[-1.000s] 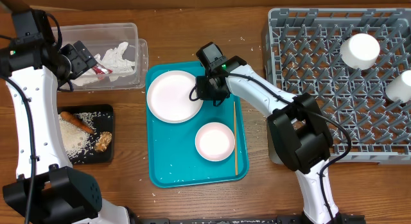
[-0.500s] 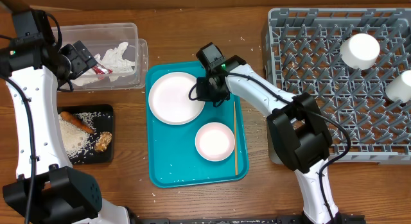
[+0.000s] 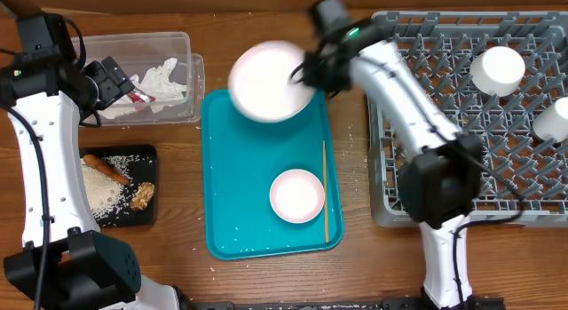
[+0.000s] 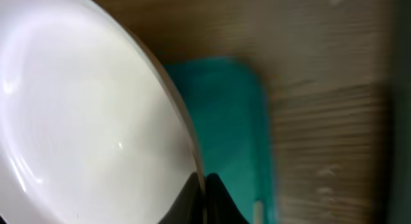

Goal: Sort waste into correct bins and load items into the dishwasher
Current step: 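Lift the large plate and carry it right over the dish rack, then stand the plate upright in the rack's back row and release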

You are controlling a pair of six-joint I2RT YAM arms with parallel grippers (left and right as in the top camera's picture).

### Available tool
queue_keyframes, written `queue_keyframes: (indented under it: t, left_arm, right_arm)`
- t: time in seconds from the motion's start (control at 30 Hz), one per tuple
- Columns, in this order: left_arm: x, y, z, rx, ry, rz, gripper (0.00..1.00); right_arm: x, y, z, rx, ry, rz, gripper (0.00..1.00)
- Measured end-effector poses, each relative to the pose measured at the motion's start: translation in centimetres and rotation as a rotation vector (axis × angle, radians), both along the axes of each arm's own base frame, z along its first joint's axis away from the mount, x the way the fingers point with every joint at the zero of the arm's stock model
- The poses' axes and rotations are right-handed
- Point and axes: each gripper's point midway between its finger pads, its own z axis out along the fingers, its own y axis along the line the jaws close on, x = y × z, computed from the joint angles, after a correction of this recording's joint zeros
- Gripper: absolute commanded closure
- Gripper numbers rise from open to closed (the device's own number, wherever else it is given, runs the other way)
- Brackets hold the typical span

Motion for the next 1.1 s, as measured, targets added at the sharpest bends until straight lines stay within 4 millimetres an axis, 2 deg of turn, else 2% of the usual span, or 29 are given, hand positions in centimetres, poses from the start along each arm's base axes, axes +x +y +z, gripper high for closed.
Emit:
queue_keyframes:
  t: [0.17,0.2,0.3,0.53,0.63,0.77,0.9,1.1]
  left_arm:
    - [0.0,0.0,0.0,0.000,0.000,0.000,0.00]
    - [0.0,0.0,0.0,0.000,0.000,0.000,0.00]
    - [0.0,0.0,0.0,0.000,0.000,0.000,0.00]
    - [0.0,0.0,0.0,0.000,0.000,0.000,0.00]
    - [0.0,0.0,0.0,0.000,0.000,0.000,0.00]
    - [0.0,0.0,0.0,0.000,0.000,0.000,0.00]
    - [0.0,0.0,0.0,0.000,0.000,0.000,0.00]
    - [0.0,0.0,0.0,0.000,0.000,0.000,0.00]
  right_arm:
    - [2.1,-11.4,6.2,-0.232,-0.143,-0.222,0.96]
    - [2.1,-13.9,7.4,-0.283,-0.169,-0.274,0.96]
    - [1.8,-19.9,9.6,-0.404,-0.206,-0.400,0.96]
    - [1.1,-29.6,11.9,-0.639,-0.251,-0.617,0.96]
    - [0.6,-32.4,13.0,-0.722,-0.270,-0.687,0.96]
    - [0.1,-34.8,14.0,-0.791,-0.289,-0.751,0.96]
    - [0.1,-35.6,14.2,-0.817,-0.301,-0.778,0.96]
    - [-0.2,-35.4,12.2,-0.841,-0.250,-0.749,0.96]
